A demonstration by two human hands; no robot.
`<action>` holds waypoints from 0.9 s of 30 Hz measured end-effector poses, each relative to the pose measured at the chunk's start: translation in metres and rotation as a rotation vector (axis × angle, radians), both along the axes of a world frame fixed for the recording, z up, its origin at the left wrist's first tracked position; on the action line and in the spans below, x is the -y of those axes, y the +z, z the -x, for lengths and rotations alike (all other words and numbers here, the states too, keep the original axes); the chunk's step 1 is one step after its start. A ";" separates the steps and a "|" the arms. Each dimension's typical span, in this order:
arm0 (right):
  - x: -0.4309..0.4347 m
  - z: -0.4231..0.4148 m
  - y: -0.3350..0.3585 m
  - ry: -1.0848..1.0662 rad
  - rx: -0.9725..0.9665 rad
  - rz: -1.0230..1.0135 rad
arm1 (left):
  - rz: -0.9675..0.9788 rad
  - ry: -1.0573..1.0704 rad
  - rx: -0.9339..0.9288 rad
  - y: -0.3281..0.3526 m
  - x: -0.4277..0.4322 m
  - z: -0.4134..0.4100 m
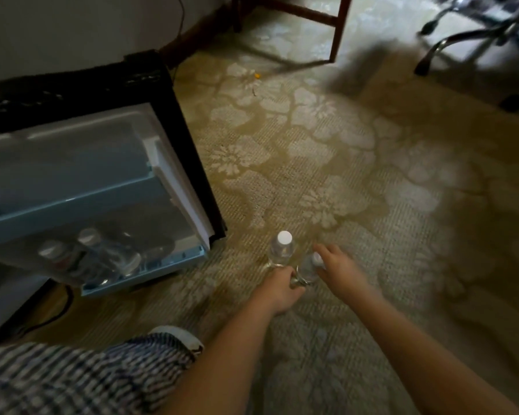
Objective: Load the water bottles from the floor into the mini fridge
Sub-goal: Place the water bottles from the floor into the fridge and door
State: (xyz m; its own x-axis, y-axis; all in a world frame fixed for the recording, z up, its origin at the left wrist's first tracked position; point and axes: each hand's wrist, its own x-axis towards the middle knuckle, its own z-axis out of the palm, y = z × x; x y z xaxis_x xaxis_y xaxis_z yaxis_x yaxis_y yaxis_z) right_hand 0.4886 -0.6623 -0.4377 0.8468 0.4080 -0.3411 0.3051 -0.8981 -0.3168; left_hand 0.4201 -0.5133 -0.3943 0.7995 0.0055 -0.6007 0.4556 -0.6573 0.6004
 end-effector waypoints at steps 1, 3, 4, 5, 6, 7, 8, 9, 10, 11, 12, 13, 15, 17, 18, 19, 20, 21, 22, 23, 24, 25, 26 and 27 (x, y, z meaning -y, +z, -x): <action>0.000 -0.003 0.000 0.008 0.002 0.003 | 0.004 -0.011 -0.001 -0.001 0.003 -0.002; -0.002 -0.009 0.002 0.037 0.004 0.027 | 0.006 -0.014 0.000 -0.002 0.006 -0.004; -0.004 -0.012 0.004 0.053 0.000 0.042 | 0.012 -0.013 0.003 -0.005 0.006 -0.004; -0.004 -0.013 0.007 0.061 -0.006 0.044 | 0.021 -0.010 -0.008 -0.006 0.006 -0.003; -0.005 -0.013 0.012 0.058 -0.018 0.031 | 0.026 -0.010 -0.011 -0.008 0.006 -0.003; -0.004 -0.012 0.017 0.051 -0.024 0.002 | 0.039 -0.004 -0.021 -0.007 0.006 -0.002; -0.004 -0.010 0.024 0.045 -0.030 -0.033 | 0.069 0.012 -0.019 -0.008 0.004 -0.002; -0.003 -0.007 0.032 0.045 -0.033 -0.073 | 0.119 0.037 -0.021 -0.008 0.003 -0.001; -0.003 -0.003 0.041 0.051 -0.038 -0.116 | 0.178 0.059 -0.010 -0.008 0.001 -0.001; -0.003 0.000 0.051 0.064 -0.041 -0.165 | 0.226 0.070 -0.002 -0.004 -0.001 0.000; -0.003 0.002 0.061 0.078 -0.049 -0.213 | 0.256 0.070 0.015 -0.001 -0.003 0.000; -0.004 0.004 0.073 0.100 -0.065 -0.255 | 0.263 0.066 0.037 0.002 -0.006 0.002; -0.009 0.006 0.096 0.163 -0.105 -0.312 | 0.299 0.076 0.117 0.009 -0.013 0.007; -0.019 0.006 0.115 0.238 -0.130 -0.352 | 0.357 0.100 0.191 0.017 -0.024 0.014; -0.026 0.006 0.124 0.273 -0.136 -0.367 | 0.365 0.099 0.231 0.024 -0.032 0.018; -0.033 0.006 0.132 0.308 -0.138 -0.383 | 0.338 0.088 0.268 0.031 -0.040 0.020; -0.040 0.006 0.139 0.343 -0.136 -0.400 | 0.294 0.073 0.316 0.038 -0.048 0.021; -0.047 0.007 0.147 0.382 -0.130 -0.420 | 0.234 0.063 0.351 0.045 -0.056 0.021; -0.056 0.009 0.155 0.418 -0.123 -0.446 | 0.177 0.059 0.376 0.054 -0.064 0.022; -0.065 0.009 0.163 0.441 -0.122 -0.479 | 0.137 0.063 0.392 0.063 -0.073 0.023; -0.073 0.009 0.169 0.441 -0.126 -0.513 | 0.119 0.068 0.406 0.070 -0.081 0.023; -0.084 0.010 0.175 0.442 -0.128 -0.542 | 0.100 0.081 0.427 0.078 -0.091 0.025; -0.096 0.011 0.179 0.440 -0.129 -0.560 | 0.079 0.094 0.452 0.085 -0.102 0.029; -0.106 0.012 0.182 0.427 -0.135 -0.578 | 0.063 0.107 0.465 0.089 -0.111 0.031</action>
State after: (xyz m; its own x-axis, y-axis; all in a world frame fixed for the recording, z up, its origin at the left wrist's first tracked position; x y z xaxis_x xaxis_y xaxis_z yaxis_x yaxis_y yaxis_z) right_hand 0.4767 -0.5561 -0.2554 0.5390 0.8400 -0.0618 0.5164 -0.3875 -0.7637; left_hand 0.3886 -0.4021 -0.3051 0.9804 0.0777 -0.1811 0.1924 -0.5766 0.7940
